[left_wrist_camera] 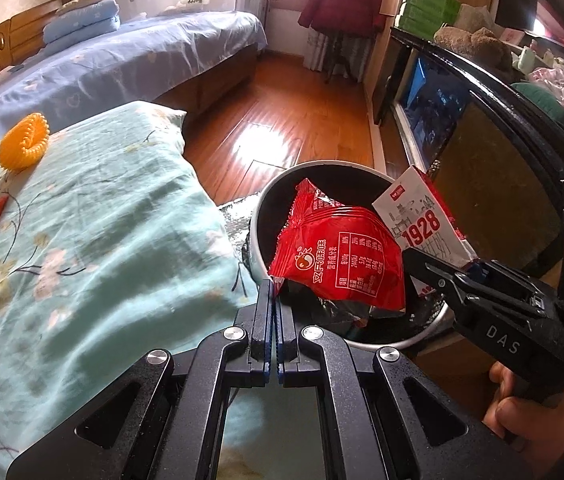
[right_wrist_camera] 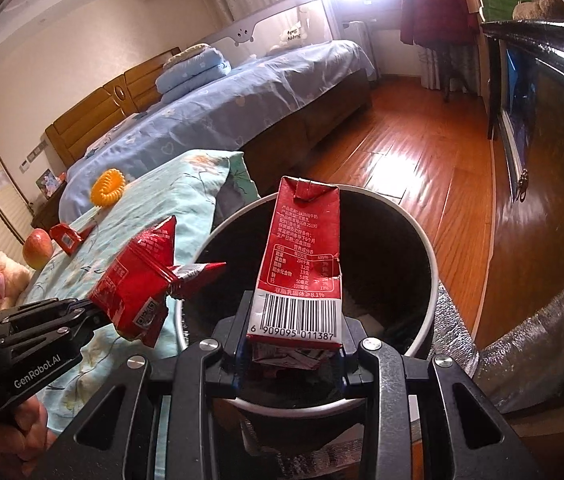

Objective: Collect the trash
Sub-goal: 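Carry the red snack packet and milk carton over the bin with both tools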

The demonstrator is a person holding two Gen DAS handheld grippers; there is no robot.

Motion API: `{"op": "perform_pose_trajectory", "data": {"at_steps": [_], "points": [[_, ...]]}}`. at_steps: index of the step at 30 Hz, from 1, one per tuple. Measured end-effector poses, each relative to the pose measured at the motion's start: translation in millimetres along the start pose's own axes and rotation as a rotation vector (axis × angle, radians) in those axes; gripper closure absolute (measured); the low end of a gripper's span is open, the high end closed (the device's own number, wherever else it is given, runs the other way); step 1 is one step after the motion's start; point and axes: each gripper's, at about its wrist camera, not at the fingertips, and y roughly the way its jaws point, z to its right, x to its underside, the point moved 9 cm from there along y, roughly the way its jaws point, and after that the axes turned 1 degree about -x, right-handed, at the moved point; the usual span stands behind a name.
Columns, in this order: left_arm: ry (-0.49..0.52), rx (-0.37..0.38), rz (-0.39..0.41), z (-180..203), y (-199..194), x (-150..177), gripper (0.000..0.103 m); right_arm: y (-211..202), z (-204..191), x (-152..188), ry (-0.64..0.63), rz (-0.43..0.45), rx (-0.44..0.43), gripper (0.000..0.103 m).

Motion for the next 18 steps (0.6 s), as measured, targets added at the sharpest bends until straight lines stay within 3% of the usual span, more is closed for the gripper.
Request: {"op": "perform_pose_trajectory", "data": {"at_steps": [18], "points": [[0.003,0.009,-0.033,12.2,23.4,-16.0,0.102,21.0,15.3,-11.2,-0.005,-0.042,0.011,0.070]]}}
